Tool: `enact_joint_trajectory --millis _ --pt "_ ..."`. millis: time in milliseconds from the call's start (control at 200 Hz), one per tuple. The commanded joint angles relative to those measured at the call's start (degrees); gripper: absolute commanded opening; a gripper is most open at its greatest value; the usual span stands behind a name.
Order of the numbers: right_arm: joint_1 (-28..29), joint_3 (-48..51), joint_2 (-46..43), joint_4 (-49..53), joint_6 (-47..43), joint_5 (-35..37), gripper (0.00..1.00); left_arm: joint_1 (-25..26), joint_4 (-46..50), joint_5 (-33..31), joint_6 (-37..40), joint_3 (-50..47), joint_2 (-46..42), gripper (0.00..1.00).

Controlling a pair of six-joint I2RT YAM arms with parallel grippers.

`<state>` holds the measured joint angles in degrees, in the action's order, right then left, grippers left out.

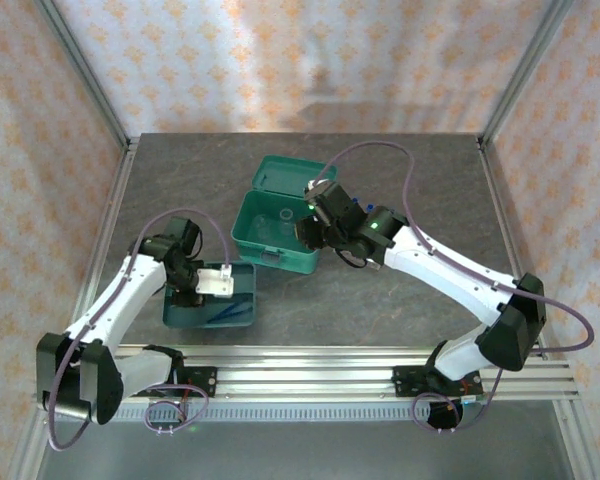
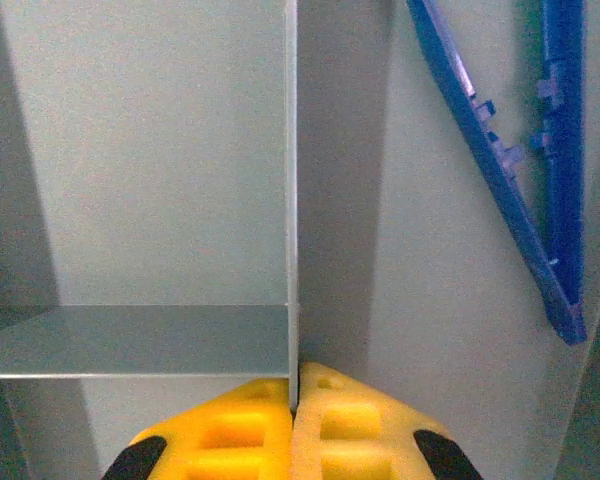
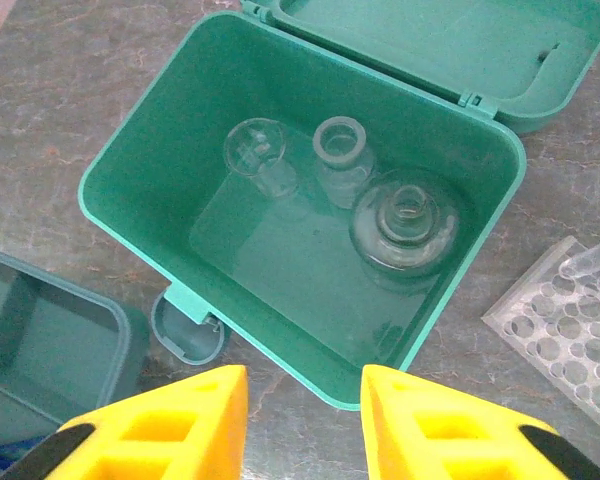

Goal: Organize the chemistry lab equipment

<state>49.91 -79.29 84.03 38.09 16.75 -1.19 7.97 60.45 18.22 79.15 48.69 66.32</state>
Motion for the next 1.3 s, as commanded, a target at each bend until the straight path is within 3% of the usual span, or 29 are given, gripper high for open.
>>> enact_joint_trajectory --millis 0,230,676,831,986,1296 --pt "-0.84 -2.59 0.53 1.66 1.84 3.1 0.35 0.73 6.5 1.83 -1.11 5.84 -0.39 0.0" --pt "-3.39 -0.9 -2.6 0.6 3.67 2.69 0.35 2.0 9.74 1.11 0.17 17.83 4.96 0.0" --pt "-7.16 3.89 -9.18 1.02 4.5 3.3 0.35 8.3 9.65 -1.67 2.01 45.08 26.85 0.0" --pt "-8.75 4.97 -10.59 1.2 4.43 2.69 0.35 11.37 6.72 -3.93 3.94 50.53 32.15 0.0" --pt "-9.22 5.41 -11.3 1.6 4.27 2.73 0.35 13.56 9.16 -4.24 4.17 59.26 39.16 0.0" --pt "-9.38 7.68 -12.64 1.1 5.25 2.78 0.34 15.88 9.84 -3.67 4.43 67.67 47.94 0.0"
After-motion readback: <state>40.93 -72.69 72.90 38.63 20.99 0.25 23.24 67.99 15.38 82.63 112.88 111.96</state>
